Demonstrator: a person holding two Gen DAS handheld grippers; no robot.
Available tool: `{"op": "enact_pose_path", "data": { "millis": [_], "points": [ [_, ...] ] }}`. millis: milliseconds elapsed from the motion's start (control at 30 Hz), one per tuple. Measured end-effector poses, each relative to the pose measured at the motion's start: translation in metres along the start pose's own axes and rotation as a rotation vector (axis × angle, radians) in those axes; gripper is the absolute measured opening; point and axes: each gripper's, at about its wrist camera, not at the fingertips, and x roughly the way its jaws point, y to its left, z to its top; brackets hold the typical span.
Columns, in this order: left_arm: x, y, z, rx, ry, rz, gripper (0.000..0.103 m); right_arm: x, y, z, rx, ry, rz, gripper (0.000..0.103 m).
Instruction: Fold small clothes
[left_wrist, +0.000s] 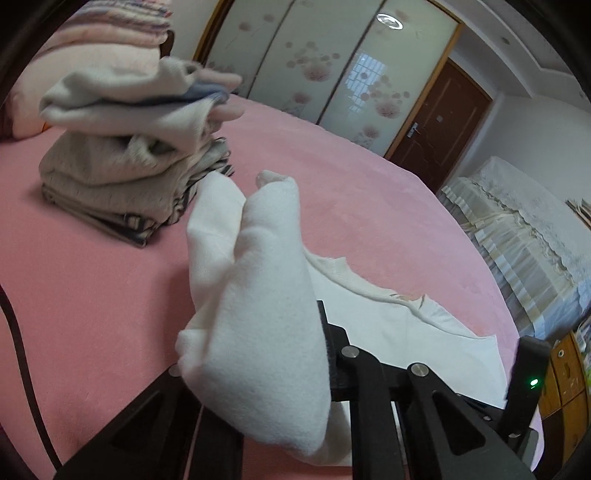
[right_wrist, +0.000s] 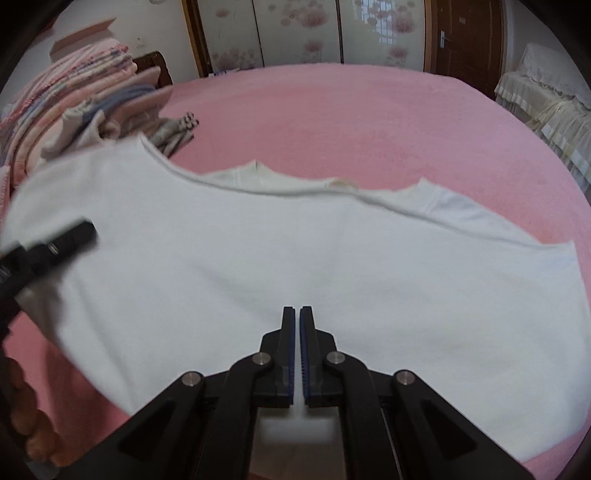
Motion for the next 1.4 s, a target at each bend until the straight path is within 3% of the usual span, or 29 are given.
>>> {"op": "enact_pose_path", "data": {
  "millis": [233,567,867,1400],
  "points": [
    [-0.021,-0.041,0.007,0.083,-0.043,-0.015,0.011,-0.005,-0.006,-0.002,0.014,-0.003,0.032,0.002],
    [-0.029,-0.113,0.010,0.196,-0.049,-0.058,0.011,-0.055,-0.052,-0.010,0.108,-0.060,0.058,0.002],
    [-0.017,-0.184,-0.005,0.247,0.003,-0.083,0.011,-0.077,-0.109,-0.024,0.198,-0.081,0.046,0.002],
    [0.020,-0.247,-0.039,0.300,0.125,-0.052,0.010,-0.094,-0.172,-0.037,0.273,-0.089,0.044,0.002]
  ]
}}
